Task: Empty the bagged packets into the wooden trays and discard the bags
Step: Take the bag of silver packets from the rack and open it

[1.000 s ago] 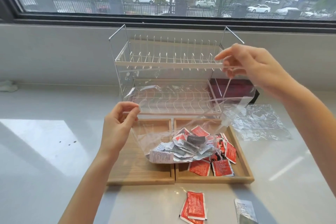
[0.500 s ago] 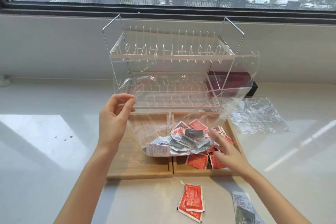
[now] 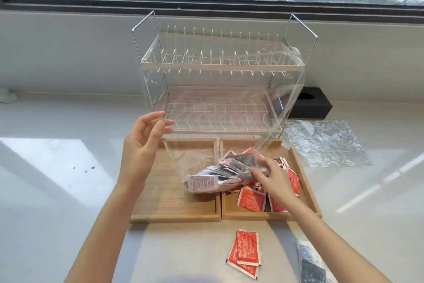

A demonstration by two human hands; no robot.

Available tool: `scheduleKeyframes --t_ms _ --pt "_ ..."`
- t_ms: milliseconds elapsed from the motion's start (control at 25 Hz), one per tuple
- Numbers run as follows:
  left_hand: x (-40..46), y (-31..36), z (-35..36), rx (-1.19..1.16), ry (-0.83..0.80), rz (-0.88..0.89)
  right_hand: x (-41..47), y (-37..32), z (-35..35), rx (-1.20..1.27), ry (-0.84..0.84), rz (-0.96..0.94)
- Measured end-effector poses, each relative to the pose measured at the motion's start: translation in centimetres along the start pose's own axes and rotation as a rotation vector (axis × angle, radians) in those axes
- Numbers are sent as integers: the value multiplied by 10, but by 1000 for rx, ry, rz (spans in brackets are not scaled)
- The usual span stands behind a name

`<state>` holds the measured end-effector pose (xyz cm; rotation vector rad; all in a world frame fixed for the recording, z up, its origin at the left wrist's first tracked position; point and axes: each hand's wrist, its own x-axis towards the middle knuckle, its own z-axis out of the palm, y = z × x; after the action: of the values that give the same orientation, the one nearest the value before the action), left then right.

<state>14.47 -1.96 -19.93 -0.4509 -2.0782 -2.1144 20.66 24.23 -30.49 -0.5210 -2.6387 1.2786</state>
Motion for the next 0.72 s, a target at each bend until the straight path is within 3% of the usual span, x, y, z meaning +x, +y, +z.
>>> scheduleKeyframes --t_ms 120,320,400,520,720 --pt "-8 -19 -11 14 -112 -85 3 0 4 3 13 21" --pt "-51 -90 -2 329 -446 -469 2 4 7 7 28 13" --pt "-60 -107 12 240 -404 -441 1 4 7 -8 20 12" --pt "-59 -123 23 390 -308 -252 0 9 4 -104 -65 -31" --pt "-51 -129 28 462 -254 -241 -11 25 -12 -159 -298 -131"
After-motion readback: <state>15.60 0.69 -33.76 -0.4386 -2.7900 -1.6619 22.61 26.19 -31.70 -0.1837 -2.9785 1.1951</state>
